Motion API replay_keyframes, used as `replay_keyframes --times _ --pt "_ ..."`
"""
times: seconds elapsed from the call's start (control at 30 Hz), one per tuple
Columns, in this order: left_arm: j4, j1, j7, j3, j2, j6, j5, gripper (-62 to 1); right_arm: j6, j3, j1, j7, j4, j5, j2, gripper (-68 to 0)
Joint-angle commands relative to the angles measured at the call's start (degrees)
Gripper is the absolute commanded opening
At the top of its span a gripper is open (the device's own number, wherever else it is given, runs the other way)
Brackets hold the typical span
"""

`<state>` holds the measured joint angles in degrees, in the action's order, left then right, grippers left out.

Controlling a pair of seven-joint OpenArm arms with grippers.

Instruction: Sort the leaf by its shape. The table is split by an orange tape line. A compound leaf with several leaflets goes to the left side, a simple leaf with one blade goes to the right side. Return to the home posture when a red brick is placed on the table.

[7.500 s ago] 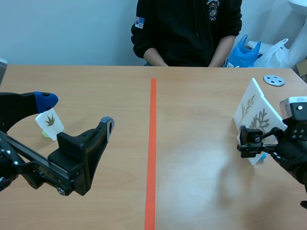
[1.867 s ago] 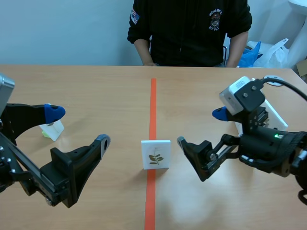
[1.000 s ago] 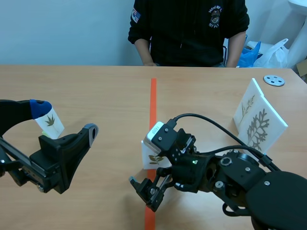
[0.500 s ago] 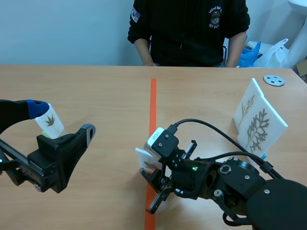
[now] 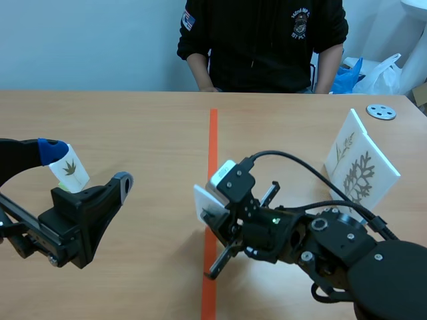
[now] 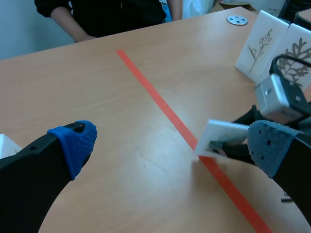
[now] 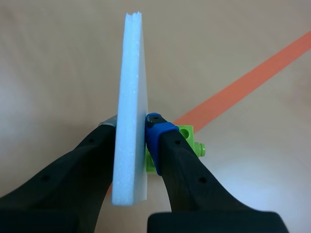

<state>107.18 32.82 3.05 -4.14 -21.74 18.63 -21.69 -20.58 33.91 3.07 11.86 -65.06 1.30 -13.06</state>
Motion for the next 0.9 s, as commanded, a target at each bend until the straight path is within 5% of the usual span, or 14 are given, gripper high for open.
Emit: replay_keyframes --times 0.0,0.37,0.73,0.87 --pt "0.9 -0.1 -0.6 -0.1 0.1 0.0 -0.4 1.4 0.0 -2.0 -0.9 1.1 -4.4 0.4 -0.9 -62.9" --pt "0.9 -0.2 -0.6 -0.1 0.1 0.0 -0.4 1.4 0.0 -13.8 -11.6 -0.9 -22.3 1.2 -3.8 -62.9" --pt "0.9 -0.2 -0.7 -0.1 0.1 0.0 -0.4 1.4 0.0 -27.3 -16.2 -6.9 -26.9 16.0 -4.7 -62.9" --pt "0.9 -0.3 -1.1 -0.1 0.1 0.0 -0.4 1.4 0.0 -30.9 -16.3 -9.8 -26.9 17.4 -4.7 -62.9"
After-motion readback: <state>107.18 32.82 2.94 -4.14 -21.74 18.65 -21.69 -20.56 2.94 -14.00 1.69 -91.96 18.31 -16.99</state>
